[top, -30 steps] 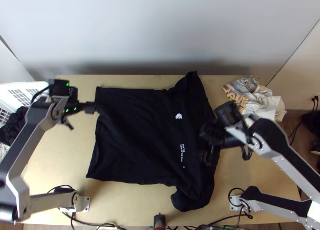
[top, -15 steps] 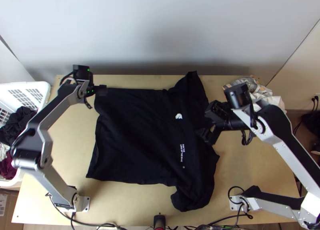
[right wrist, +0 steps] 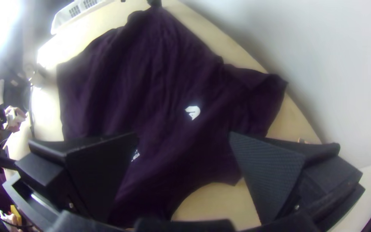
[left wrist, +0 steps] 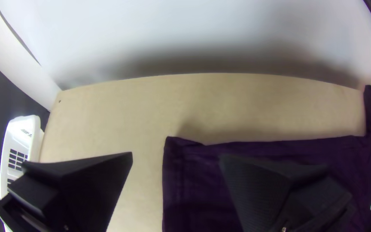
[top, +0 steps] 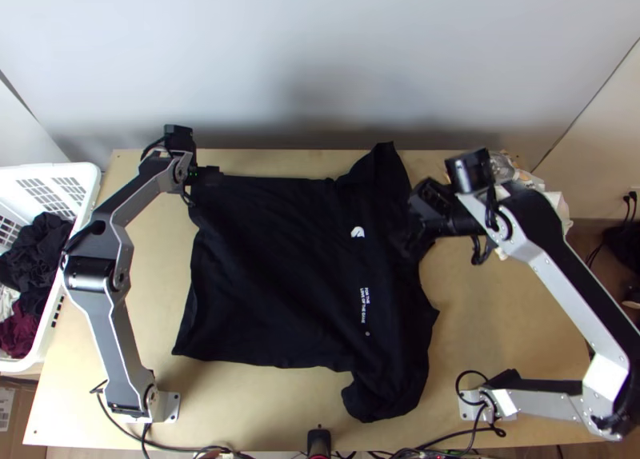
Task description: Fold the t-shirt
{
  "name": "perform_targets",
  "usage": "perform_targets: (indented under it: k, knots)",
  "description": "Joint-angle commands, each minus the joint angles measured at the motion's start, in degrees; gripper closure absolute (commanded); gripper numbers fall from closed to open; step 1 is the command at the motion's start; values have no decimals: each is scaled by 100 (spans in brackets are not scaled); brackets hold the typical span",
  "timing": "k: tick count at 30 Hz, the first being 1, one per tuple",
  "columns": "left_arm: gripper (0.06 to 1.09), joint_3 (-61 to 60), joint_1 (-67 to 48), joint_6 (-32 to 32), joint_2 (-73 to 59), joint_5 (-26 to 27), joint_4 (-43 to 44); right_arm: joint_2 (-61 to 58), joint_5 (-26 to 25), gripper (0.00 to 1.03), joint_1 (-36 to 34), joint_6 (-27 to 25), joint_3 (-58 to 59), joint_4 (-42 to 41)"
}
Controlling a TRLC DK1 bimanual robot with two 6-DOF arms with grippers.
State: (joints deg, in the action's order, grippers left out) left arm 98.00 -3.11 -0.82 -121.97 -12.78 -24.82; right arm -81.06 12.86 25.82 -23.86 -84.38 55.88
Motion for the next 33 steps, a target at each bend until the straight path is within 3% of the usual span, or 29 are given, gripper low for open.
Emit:
perform_targets:
  k: [1, 3, 9, 16, 19, 22, 33]
  knots:
    - [10, 431, 83, 64, -459, -32, -76, -622, -3, 5, -403, -31, -430, -490]
    - [11, 528, 83, 73, -564, -23, -93, -850, -3, 5, -508, -23, -685, -516]
    - [30, 624, 21, 73, -793, 65, -225, -1518, 6, 5, -877, -14, -1169, -780]
    - [75, 642, -14, 3, -811, 188, -331, -2309, 6, 5, -1176, 13, -1661, -850]
    - [81, 642, 4, 29, -758, 284, -392, -2555, 6, 5, -1238, 4, -1757, -1009]
    - [97, 633, -5, 135, -670, 416, -445, -2951, 6, 5, -1343, 21, -2039, -1035]
    - [105, 545, 30, 302, -274, 416, -542, -4058, 32, 5, -1387, 118, -2680, -1070]
